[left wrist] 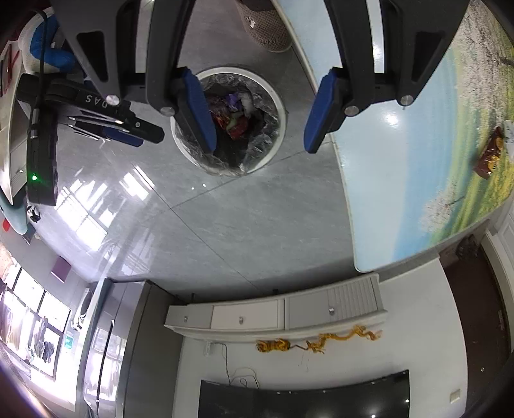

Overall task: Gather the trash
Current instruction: 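Move both open tools back toward the table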

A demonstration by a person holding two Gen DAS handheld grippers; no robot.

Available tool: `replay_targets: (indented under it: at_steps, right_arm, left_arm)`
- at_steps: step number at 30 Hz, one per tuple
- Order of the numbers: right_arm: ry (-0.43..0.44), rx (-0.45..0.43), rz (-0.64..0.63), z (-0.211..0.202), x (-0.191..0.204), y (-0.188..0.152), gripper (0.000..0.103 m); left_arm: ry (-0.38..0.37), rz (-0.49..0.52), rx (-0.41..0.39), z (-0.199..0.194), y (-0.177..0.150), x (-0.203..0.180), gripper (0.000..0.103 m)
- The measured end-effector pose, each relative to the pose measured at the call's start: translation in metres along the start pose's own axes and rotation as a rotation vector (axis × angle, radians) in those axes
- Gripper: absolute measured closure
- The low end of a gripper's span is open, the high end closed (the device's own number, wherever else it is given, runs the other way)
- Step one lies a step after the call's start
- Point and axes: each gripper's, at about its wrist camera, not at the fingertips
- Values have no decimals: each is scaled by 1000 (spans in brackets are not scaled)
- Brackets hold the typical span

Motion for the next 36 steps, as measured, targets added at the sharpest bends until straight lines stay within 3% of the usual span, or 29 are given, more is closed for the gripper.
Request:
replay_targets:
  at_steps: [8,14,28,36]
  right_arm:
    - [11,-18,-31,-14,20,-5,52]
    - [33,-42,-43,-23,35,-4,51]
    - [96,-33,-229,-10,119,-3,51]
    - [140,30,-323,27,170,-3,51]
  left_arm:
    - [65,7,-121,-39,-11,-1,48]
    - [112,5,-141,-57,-20,13,48]
    - [164,-72,-109,-65,-41,73,48]
    - [208,-172,-39,-55,-66,146,48]
Point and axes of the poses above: each gripper's, at about its wrist camera, not at the fingertips, and z roughly the way its jaws point, x to its left, y to its top, and after that the axes turned 3 degrees about -x, right-handed
